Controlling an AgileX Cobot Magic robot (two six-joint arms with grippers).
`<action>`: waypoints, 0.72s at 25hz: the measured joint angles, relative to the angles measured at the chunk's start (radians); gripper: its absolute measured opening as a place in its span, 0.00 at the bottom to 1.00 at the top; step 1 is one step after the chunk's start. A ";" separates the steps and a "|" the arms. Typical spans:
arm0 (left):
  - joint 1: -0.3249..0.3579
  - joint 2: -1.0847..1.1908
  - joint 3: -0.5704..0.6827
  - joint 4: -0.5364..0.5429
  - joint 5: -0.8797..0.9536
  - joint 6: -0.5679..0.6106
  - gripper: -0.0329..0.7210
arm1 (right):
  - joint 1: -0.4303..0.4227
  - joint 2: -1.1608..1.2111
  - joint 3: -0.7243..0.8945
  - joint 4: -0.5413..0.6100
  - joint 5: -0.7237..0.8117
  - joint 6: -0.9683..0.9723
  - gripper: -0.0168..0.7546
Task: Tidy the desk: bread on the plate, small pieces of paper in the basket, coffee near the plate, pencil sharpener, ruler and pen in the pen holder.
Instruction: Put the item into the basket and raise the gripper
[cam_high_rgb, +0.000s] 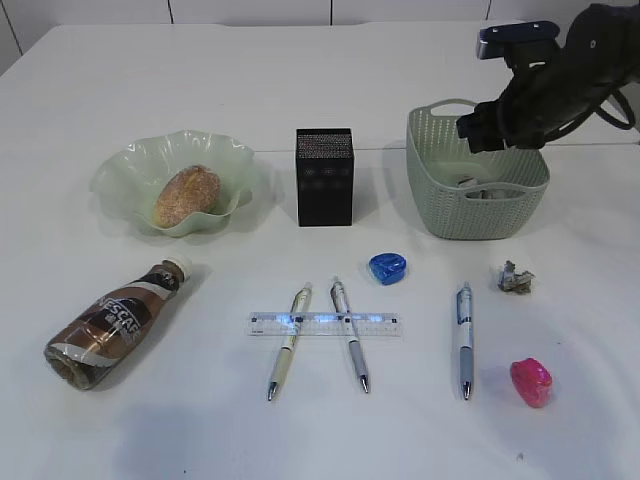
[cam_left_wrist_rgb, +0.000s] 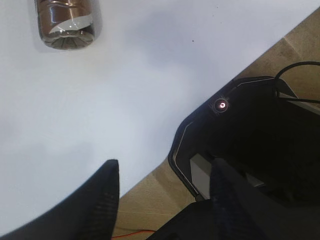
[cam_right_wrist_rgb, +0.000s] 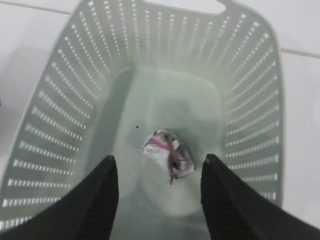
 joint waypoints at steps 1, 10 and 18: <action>0.000 0.000 0.000 0.000 0.000 0.000 0.58 | 0.000 0.000 0.000 0.000 0.016 0.000 0.58; 0.000 0.000 0.000 0.000 0.000 0.000 0.58 | 0.000 0.000 -0.201 0.000 0.394 0.000 0.58; 0.000 0.000 0.000 0.000 -0.001 0.000 0.58 | 0.000 0.000 -0.295 0.007 0.695 -0.002 0.57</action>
